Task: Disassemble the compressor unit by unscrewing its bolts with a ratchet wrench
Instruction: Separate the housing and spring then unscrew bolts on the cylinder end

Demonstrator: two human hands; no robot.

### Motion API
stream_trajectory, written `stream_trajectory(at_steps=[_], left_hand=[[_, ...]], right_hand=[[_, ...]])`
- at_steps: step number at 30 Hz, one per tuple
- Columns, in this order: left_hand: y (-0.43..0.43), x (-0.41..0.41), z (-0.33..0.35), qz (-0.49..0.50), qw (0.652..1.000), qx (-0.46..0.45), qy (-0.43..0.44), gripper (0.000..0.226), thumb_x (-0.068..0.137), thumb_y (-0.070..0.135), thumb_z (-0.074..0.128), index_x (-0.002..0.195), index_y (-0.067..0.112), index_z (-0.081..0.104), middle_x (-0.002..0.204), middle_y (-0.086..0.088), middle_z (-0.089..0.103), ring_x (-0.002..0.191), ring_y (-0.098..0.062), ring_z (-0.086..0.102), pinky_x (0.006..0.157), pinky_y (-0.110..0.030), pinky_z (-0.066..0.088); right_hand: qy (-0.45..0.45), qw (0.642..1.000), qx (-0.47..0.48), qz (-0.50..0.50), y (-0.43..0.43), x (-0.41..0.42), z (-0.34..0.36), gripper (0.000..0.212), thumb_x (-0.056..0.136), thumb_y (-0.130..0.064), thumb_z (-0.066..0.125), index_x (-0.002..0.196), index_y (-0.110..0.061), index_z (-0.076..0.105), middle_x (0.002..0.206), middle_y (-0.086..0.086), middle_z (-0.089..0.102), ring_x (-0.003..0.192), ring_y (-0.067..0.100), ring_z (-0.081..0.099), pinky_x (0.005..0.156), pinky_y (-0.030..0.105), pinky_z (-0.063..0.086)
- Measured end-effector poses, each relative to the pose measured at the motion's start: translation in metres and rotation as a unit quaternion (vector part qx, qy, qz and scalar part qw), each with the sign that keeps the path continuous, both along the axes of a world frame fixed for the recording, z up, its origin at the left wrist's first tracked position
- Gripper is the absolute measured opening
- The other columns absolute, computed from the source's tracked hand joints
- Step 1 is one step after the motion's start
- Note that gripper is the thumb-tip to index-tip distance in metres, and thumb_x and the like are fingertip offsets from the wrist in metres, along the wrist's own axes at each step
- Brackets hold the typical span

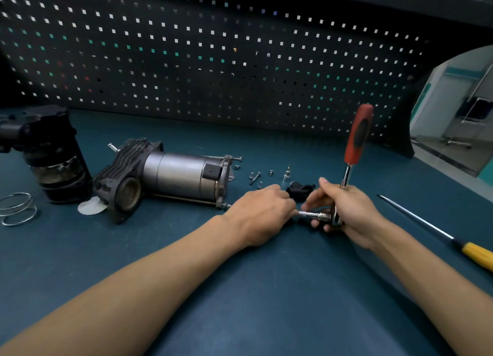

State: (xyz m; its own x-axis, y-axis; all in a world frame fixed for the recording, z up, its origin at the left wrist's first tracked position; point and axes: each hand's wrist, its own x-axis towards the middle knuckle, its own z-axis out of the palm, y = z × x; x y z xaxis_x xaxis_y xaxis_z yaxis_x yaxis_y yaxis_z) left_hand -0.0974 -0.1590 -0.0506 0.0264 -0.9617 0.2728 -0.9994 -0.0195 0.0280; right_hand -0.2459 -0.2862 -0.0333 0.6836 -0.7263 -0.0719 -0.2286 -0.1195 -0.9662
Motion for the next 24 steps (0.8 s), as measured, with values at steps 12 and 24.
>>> stream_trajectory(at_steps=[12, 24], left_hand=[[0.004, -0.013, 0.007, -0.020, 0.996, -0.068, -0.052, 0.014, 0.098, 0.024, 0.052, 0.097, 0.013, 0.060, 0.098, -0.003, 0.062, 0.104, -0.023, 0.050, 0.064, -0.038, 0.038], [0.004, -0.027, 0.014, -0.002, 0.996, 0.005, -0.084, 0.025, 0.095, 0.006, 0.040, 0.116, 0.004, 0.054, 0.105, -0.015, 0.062, 0.101, -0.036, 0.056, 0.065, -0.041, 0.039]], right_hand=[[0.028, 0.994, 0.088, -0.055, 0.003, 0.003, 0.004, 0.044, 0.103, -0.045, 0.048, 0.088, -0.008, 0.067, 0.083, 0.014, 0.077, 0.046, 0.029, 0.064, 0.035, 0.022, 0.036], [0.025, 0.997, 0.059, -0.038, 0.008, 0.002, 0.008, 0.042, 0.104, -0.042, 0.048, 0.088, -0.008, 0.066, 0.084, 0.012, 0.077, 0.047, 0.031, 0.064, 0.033, 0.021, 0.034]])
